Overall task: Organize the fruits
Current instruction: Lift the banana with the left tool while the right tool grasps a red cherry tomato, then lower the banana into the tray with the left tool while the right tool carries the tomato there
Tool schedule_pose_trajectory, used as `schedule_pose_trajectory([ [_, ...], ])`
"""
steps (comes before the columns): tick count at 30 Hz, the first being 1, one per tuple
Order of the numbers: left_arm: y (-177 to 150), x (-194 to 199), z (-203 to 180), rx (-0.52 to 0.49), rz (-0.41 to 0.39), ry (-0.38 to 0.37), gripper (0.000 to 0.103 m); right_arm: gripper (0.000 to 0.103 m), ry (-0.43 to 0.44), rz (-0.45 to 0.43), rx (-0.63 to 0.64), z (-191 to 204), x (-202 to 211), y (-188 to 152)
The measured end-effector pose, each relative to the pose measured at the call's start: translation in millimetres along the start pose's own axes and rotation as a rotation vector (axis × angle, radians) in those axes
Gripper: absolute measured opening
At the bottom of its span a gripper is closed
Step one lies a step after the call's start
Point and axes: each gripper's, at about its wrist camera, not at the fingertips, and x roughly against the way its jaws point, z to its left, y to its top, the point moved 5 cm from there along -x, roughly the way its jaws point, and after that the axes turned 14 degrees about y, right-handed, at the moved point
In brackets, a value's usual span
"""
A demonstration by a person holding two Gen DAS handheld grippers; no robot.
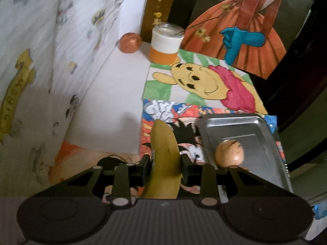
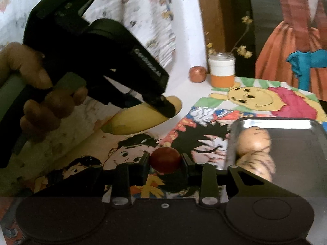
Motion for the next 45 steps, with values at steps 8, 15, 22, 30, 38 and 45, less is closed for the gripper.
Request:
schedule_pose_trajectory([
  [8, -4.2, 15.5, -28.2, -0.002, -0.015, -0.035, 0.035, 0.034, -0.076, -0.056, -0.020, -19.8, 38.7, 1.0],
  [15, -7.4, 21.5, -51.8, -0.006, -0.017, -0.074, 0.035, 0.034, -0.139, -0.087, -0.066, -45.3, 65.9, -5.4],
  [22, -6.2, 23.1, -69.4, -0.008, -0.016, -0.101, 0.035, 0.034, -0.194, -0.116, -0.106, -69.0, 81.7, -8.1],
  [30, 3.3, 19.3, -92.5, -0.019, -0.020, -0.124, 0.035, 0.034, -0.261, -0.154, -0.117, -96.5, 98.8, -8.0],
  [38, 7.3, 3.6, -130.8, -0.054, -0.003, -0.153, 0.035, 0.034, -0.321, -0.168, -0.143, -133.0, 112.7, -12.5],
  [45, 14.6, -13.2, -164.9, -0.104, 0.016, -0.168, 0.035, 0.034, -0.320, -0.142, -0.089, -160.5, 112.8, -7.1],
])
